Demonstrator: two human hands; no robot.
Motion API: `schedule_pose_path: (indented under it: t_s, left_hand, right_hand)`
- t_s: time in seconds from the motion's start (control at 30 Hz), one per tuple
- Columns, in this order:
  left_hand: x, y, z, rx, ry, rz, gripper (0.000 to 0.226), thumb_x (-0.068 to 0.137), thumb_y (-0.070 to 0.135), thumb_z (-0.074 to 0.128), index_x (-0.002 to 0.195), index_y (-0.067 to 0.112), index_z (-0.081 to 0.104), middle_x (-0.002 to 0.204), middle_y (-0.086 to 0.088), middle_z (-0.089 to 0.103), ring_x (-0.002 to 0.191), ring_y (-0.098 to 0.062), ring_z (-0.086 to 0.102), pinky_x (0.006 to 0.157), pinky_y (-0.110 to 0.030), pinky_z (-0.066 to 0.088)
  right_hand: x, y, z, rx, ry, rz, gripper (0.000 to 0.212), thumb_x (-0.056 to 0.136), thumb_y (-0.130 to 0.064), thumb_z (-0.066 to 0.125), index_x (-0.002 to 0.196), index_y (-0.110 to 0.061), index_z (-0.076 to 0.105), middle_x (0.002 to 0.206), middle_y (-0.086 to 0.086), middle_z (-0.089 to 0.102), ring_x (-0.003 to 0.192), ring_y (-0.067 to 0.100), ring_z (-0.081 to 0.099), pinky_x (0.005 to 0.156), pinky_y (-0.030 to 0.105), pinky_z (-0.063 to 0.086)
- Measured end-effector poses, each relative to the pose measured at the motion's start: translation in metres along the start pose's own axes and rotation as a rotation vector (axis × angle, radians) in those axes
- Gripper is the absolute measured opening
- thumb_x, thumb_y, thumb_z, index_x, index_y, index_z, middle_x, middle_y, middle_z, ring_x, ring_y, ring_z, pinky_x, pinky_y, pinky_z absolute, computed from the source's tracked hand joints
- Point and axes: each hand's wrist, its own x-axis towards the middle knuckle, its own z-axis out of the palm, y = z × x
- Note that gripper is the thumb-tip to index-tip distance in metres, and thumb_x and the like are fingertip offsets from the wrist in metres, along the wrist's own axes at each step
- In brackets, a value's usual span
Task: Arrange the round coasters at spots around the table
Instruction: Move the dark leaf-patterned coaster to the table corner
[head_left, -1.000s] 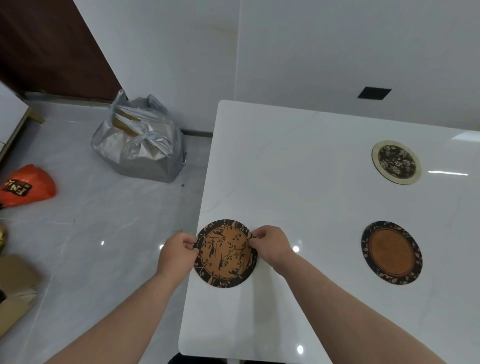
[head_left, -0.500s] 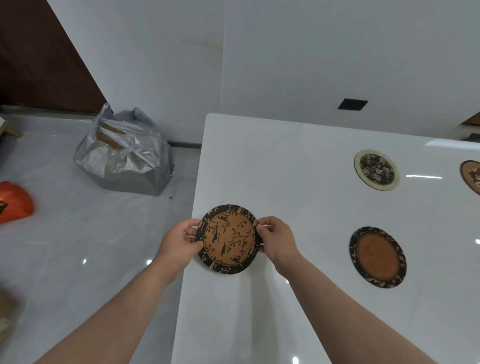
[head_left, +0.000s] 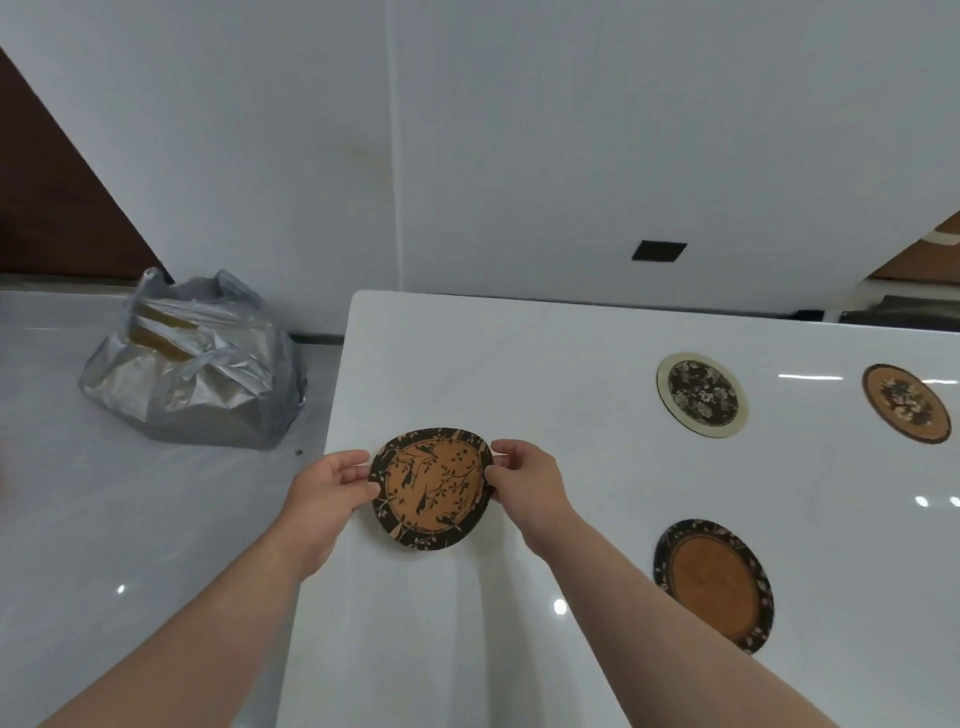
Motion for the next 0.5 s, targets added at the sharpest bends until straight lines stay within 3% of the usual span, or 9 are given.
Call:
schedule_pose_path:
  t_s: [0.07,0.13,0.23,0.3,0.43,0.5]
  left_hand:
    - [0.009,0.005,0.010,0.021,0.032,0.008,0.039,0.080,-0.014,0.062,0.111,0.010,0.059,0.103,-0.011,0.065,0.101,-0.025,0.062,0.091,-0.036,0.050]
    - [0.018,0.012,0.016,0.039,0.079,0.018,0.032,0.080,-0.014,0.061,0.099,0.011,0.062,0.096,-0.012,0.065,0.093,-0.027,0.063,0.080,-0.035,0.052]
    - [0.035,0.021,0.023,0.044,0.130,0.049,0.028,0.081,-0.013,0.061,0.092,0.013,0.063,0.090,-0.012,0.064,0.084,-0.025,0.062,0.069,-0.032,0.051]
    - [0.048,0.026,0.025,0.038,0.143,0.063,0.027,0.081,-0.012,0.062,0.092,0.013,0.063,0.089,-0.012,0.064,0.083,-0.025,0.062,0.068,-0.032,0.051]
    - [0.075,0.035,0.026,0.049,0.147,0.084,0.025,0.081,-0.011,0.064,0.092,0.011,0.064,0.088,-0.011,0.065,0.080,-0.023,0.062,0.072,-0.032,0.053]
    - [0.088,0.041,0.025,0.057,0.152,0.094,0.024,0.081,-0.011,0.064,0.091,0.011,0.065,0.088,-0.011,0.066,0.080,-0.023,0.063,0.075,-0.034,0.054]
  right_hand:
    - [0.013,-0.005,-0.007,0.010,-0.013,-0.012,0.028,0.088,0.002,0.056,0.114,-0.008,0.060,0.094,0.010,0.061,0.085,0.024,0.066,0.072,0.033,0.062]
    - [0.027,-0.010,-0.011,-0.009,-0.030,-0.039,0.023,0.089,0.001,0.055,0.109,-0.008,0.061,0.091,0.009,0.059,0.081,0.022,0.065,0.065,0.030,0.061]
    - [0.050,-0.016,-0.014,-0.048,-0.030,-0.077,0.016,0.086,0.002,0.055,0.092,-0.010,0.064,0.082,0.008,0.061,0.077,0.025,0.068,0.067,0.038,0.063]
    - [0.066,-0.019,-0.013,-0.071,-0.011,-0.086,0.014,0.084,0.002,0.057,0.084,-0.008,0.066,0.079,0.010,0.064,0.077,0.028,0.070,0.066,0.040,0.063]
    - [0.098,-0.023,-0.008,-0.087,0.027,-0.100,0.007,0.086,0.000,0.062,0.089,-0.004,0.067,0.079,0.012,0.064,0.071,0.023,0.067,0.057,0.027,0.060]
    - [0.113,-0.025,-0.002,-0.111,0.034,-0.110,0.008,0.085,-0.002,0.064,0.091,-0.006,0.068,0.079,0.013,0.067,0.071,0.025,0.069,0.064,0.033,0.062]
